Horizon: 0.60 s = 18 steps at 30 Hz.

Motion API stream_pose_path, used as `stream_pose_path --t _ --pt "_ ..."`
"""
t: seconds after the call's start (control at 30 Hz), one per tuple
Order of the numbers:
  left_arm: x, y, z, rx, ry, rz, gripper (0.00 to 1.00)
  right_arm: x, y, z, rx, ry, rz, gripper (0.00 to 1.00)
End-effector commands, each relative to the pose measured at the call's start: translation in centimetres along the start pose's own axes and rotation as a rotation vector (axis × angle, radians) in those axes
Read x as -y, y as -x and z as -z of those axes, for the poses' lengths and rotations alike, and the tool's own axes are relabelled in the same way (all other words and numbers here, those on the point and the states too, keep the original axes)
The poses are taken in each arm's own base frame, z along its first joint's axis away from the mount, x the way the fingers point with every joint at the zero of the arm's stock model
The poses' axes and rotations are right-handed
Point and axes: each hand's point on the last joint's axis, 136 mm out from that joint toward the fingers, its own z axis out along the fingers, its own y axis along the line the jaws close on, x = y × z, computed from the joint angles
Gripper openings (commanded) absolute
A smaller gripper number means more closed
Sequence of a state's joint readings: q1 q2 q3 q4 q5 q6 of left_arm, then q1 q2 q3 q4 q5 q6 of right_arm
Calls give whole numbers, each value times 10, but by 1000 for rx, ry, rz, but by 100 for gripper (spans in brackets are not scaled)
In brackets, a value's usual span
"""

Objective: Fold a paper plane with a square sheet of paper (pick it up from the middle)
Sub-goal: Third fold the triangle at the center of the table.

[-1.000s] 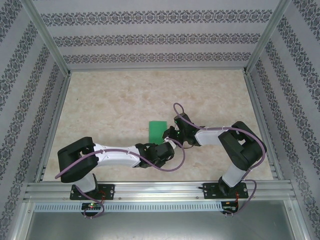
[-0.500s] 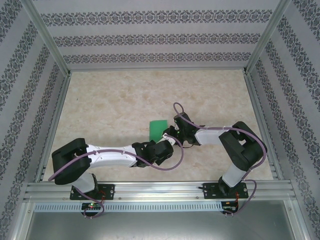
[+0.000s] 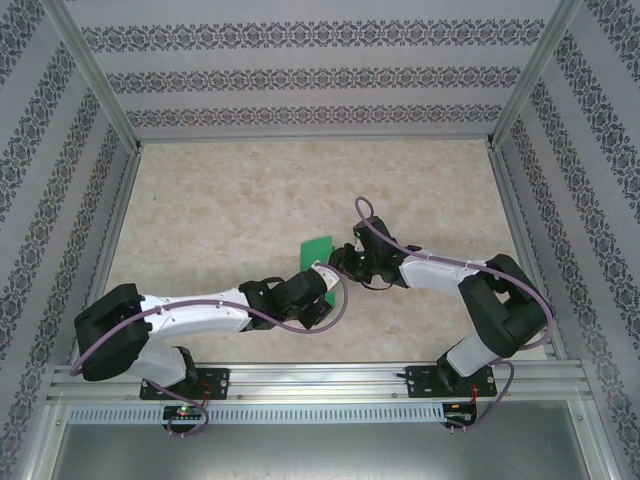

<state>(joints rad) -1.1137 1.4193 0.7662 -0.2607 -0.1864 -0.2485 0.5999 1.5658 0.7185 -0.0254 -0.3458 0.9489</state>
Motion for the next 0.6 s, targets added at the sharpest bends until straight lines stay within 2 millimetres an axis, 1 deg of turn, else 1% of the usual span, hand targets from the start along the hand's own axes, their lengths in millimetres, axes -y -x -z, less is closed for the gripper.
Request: stream_pose_path --t 0.0,0.07,0.13,0.17,0.27,0.37,0.47,0.57 --pt "6 -1 1 15 -35 -19 60 -1 3 -5 10 35 -18 29" --pt "4 -5 -1 4 -18 -22 62 -4 2 -8 -5 48 -19 29" --pt "6 -5 -2 7 -18 -28 71 2 1 -9 -4 20 -22 33" --pt "7 -4 -3 8 -19 -34 73 5 1 -10 -6 12 -27 38" --pt "14 -4 -9 -1 -6 -81 77 8 2 -11 -3 3 -30 38" --pt "24 -6 -17 -21 18 -147 83 4 4 -8 1 12 -16 39" --pt "26 -11 -25 -47 74 -197 85 8 9 -1 25 -5 -22 40" --pt "17 -10 -31 -46 166 -199 85 18 14 8 58 -17 -52 41"
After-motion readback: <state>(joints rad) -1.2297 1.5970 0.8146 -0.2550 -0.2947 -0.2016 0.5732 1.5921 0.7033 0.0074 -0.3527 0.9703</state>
